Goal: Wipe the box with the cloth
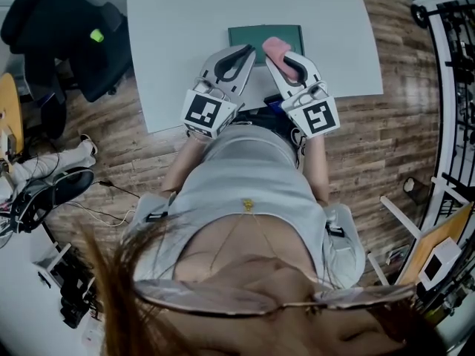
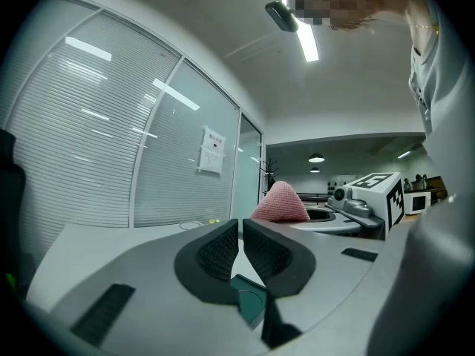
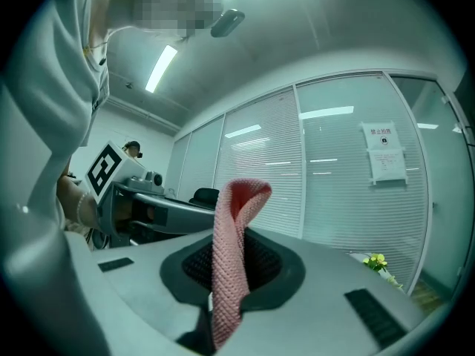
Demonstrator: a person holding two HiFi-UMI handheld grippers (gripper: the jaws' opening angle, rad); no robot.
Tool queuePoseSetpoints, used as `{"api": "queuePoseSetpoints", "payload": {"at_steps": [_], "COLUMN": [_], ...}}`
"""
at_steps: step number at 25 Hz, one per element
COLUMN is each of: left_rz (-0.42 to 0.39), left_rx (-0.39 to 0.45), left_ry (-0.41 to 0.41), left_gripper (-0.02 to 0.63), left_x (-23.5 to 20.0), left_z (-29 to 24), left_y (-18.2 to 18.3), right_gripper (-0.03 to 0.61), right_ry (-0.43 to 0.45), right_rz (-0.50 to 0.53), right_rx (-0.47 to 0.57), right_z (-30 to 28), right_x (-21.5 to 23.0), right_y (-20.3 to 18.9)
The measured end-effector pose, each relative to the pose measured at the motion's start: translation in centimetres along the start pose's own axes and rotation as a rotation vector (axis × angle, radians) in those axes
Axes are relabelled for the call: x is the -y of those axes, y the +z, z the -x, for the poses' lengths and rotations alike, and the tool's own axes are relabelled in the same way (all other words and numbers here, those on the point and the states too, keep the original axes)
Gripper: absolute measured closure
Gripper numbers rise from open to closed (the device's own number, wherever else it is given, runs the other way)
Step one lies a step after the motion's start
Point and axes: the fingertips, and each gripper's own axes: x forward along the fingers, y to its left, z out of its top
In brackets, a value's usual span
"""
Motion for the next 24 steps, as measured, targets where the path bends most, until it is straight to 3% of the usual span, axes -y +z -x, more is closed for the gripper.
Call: {"api": "queuePoseSetpoints", "payload": {"at_steps": [24], "left_rz": [-0.007], "left_rx": [-0.031], "left_ry": [0.006], "left_gripper": [0.572], "left_x": [-0.26], "left_z": [-0.3], "left_y": [-0.82], "right_gripper": [0.534], "right_ry": [0.002], "right_rz": [-0.012], "right_rx": [-0.017], "right_z": [-0.12], "right_x": [-0.04], "right_y": [-0.41]}}
